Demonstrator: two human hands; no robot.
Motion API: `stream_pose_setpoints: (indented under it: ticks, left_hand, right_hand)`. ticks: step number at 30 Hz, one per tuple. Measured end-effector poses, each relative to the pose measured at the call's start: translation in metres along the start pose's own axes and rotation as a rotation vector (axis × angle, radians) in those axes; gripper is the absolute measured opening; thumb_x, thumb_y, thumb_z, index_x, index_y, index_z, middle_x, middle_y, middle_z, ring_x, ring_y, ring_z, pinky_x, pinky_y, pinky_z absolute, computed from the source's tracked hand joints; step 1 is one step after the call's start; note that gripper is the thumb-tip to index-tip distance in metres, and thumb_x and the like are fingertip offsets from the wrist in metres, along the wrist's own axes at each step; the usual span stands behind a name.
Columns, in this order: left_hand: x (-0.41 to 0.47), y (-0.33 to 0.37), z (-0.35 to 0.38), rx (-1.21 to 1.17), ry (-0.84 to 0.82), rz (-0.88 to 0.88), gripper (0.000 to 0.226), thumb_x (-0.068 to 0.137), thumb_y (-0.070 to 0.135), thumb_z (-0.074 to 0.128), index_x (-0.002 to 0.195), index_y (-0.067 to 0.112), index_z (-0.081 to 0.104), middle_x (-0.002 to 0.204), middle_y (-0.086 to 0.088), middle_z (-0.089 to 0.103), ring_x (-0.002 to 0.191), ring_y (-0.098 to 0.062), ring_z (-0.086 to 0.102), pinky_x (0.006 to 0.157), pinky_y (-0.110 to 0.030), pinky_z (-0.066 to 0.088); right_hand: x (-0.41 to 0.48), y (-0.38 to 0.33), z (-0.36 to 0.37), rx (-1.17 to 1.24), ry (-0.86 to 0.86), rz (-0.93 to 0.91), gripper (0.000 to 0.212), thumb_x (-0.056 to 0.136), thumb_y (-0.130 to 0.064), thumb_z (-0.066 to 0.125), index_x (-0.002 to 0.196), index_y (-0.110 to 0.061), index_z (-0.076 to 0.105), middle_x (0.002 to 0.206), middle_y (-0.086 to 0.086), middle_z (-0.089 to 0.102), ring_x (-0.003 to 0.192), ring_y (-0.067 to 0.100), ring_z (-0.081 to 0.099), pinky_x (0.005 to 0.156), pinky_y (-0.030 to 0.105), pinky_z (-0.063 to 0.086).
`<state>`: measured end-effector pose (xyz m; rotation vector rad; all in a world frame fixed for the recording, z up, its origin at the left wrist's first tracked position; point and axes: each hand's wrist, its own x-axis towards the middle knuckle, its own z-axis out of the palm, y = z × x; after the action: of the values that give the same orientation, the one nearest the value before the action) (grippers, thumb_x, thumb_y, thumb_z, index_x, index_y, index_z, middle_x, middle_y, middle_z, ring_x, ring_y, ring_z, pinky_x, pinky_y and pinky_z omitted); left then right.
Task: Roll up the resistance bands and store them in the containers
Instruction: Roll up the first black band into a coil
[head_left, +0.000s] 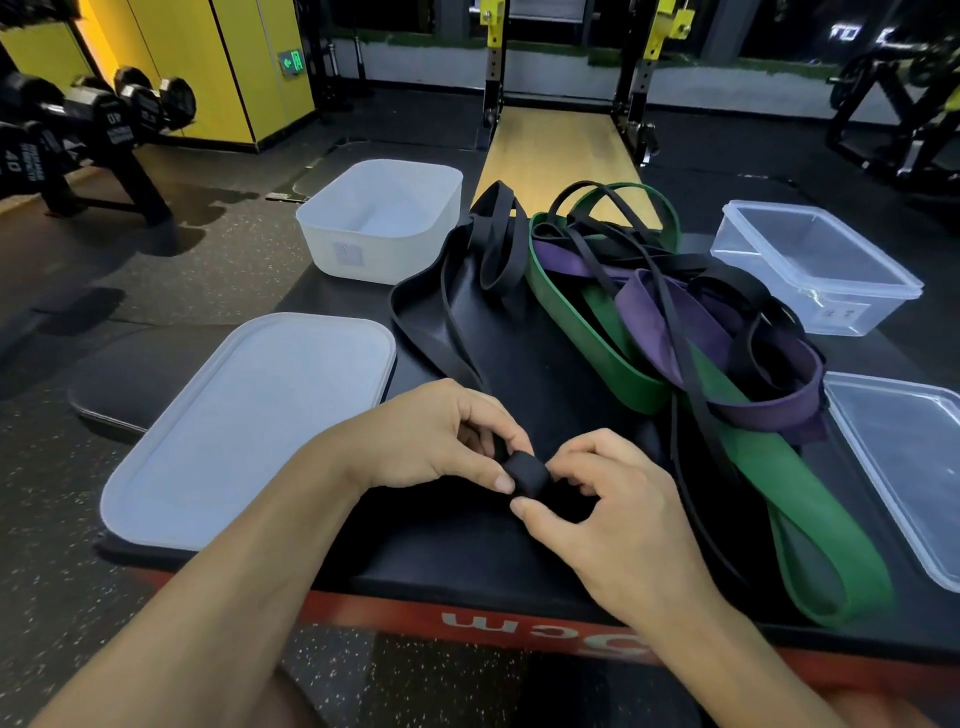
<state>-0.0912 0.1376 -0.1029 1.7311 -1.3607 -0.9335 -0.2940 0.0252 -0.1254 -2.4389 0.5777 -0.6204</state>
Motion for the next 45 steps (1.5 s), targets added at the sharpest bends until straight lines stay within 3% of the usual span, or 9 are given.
stream_pose_setpoints:
  ticks: [4,10,16,21,25,31,39,45]
  left_hand:
    - [0.0,-0.002,-0.001,0.008,-0.01,0.002,0.029,0.08,0.015,0.089,0.106,0.025,0.081,0.098,0.013,0.069,0.092,-0.013,0.062,0.091,-0.033,0.053]
    - [0.004,0.004,-0.008,0.04,-0.072,-0.008,0.027,0.08,0.016,0.088,0.106,0.018,0.082,0.106,0.007,0.072,0.099,-0.022,0.063,0.096,-0.036,0.052]
    - [0.002,0.003,-0.003,0.035,-0.03,-0.003,0.026,0.079,0.013,0.089,0.103,0.018,0.083,0.103,0.007,0.072,0.095,-0.022,0.063,0.092,-0.034,0.052]
    - [0.001,0.002,-0.003,0.009,-0.031,0.006,0.027,0.08,0.014,0.088,0.106,0.018,0.082,0.105,0.004,0.071,0.097,-0.025,0.063,0.092,-0.035,0.053]
    - [0.002,-0.003,-0.002,0.032,-0.011,0.008,0.031,0.079,0.019,0.089,0.108,0.025,0.081,0.105,0.005,0.071,0.095,-0.021,0.064,0.093,-0.039,0.054]
    - [0.001,-0.002,0.0,0.07,-0.02,0.048,0.029,0.08,0.015,0.088,0.108,0.019,0.081,0.11,0.008,0.07,0.094,-0.008,0.062,0.092,-0.027,0.052]
    - [0.002,-0.003,-0.008,0.088,-0.049,0.06,0.034,0.08,0.015,0.088,0.113,0.018,0.08,0.114,0.009,0.072,0.099,-0.01,0.066,0.095,-0.028,0.053]
    - [0.005,0.0,-0.011,0.118,-0.098,0.058,0.03,0.083,0.018,0.086,0.113,0.016,0.08,0.114,0.01,0.07,0.1,-0.014,0.066,0.095,-0.028,0.053]
  right_hand:
    - [0.0,0.0,-0.001,0.048,-0.008,-0.011,0.021,0.075,-0.042,0.085,0.088,-0.028,0.075,0.095,-0.019,0.059,0.09,0.006,0.061,0.076,0.022,0.052]
    - [0.002,0.005,-0.002,0.016,-0.01,-0.083,0.024,0.077,-0.038,0.088,0.09,-0.02,0.081,0.094,-0.019,0.06,0.089,0.006,0.062,0.079,0.026,0.054]
    - [0.002,-0.004,-0.001,0.122,0.041,0.012,0.04,0.069,-0.064,0.08,0.095,-0.032,0.08,0.092,-0.02,0.064,0.089,0.003,0.064,0.073,0.018,0.053]
    - [0.003,-0.01,0.004,0.068,0.099,0.015,0.027,0.074,-0.055,0.082,0.082,-0.029,0.079,0.08,-0.016,0.059,0.078,0.007,0.061,0.063,0.023,0.052]
    - [0.003,-0.01,0.004,0.05,0.101,-0.01,0.031,0.074,-0.056,0.078,0.085,-0.027,0.079,0.081,-0.016,0.057,0.078,0.005,0.059,0.065,0.026,0.054]
    - [-0.006,-0.005,0.0,-0.053,0.05,-0.019,0.045,0.07,-0.066,0.073,0.096,-0.029,0.076,0.09,-0.021,0.056,0.086,0.003,0.057,0.074,0.028,0.056]
    - [-0.01,-0.004,0.003,-0.066,0.081,-0.066,0.022,0.076,-0.041,0.085,0.084,-0.022,0.076,0.084,-0.018,0.055,0.079,0.006,0.056,0.066,0.03,0.055]
    - [-0.009,0.0,0.002,0.053,0.075,-0.012,0.022,0.078,-0.047,0.08,0.084,-0.026,0.079,0.085,-0.018,0.061,0.081,0.006,0.062,0.069,0.029,0.054]
